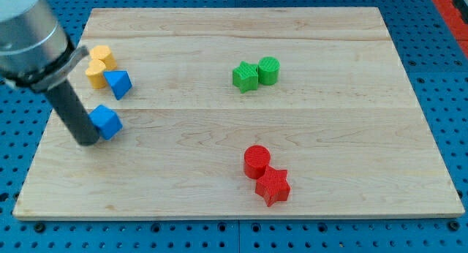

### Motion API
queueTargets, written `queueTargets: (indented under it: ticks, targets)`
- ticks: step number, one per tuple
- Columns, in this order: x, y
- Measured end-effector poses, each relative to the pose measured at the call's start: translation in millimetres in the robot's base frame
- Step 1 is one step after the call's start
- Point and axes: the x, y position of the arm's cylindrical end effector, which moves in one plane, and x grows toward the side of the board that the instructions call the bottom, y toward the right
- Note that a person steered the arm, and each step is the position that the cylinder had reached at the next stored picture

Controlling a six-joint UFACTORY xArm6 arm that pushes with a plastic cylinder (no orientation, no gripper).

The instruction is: Place blue cube to the bottom right of blue triangle

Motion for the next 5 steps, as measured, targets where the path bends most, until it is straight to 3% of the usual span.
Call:
queueTargets:
  ticks: [1,3,4,5]
  targets:
    - [-27.5,6.0]
    - [-10.9,36.9]
    - [-14.2,83.6]
    - [-22.5,85.4]
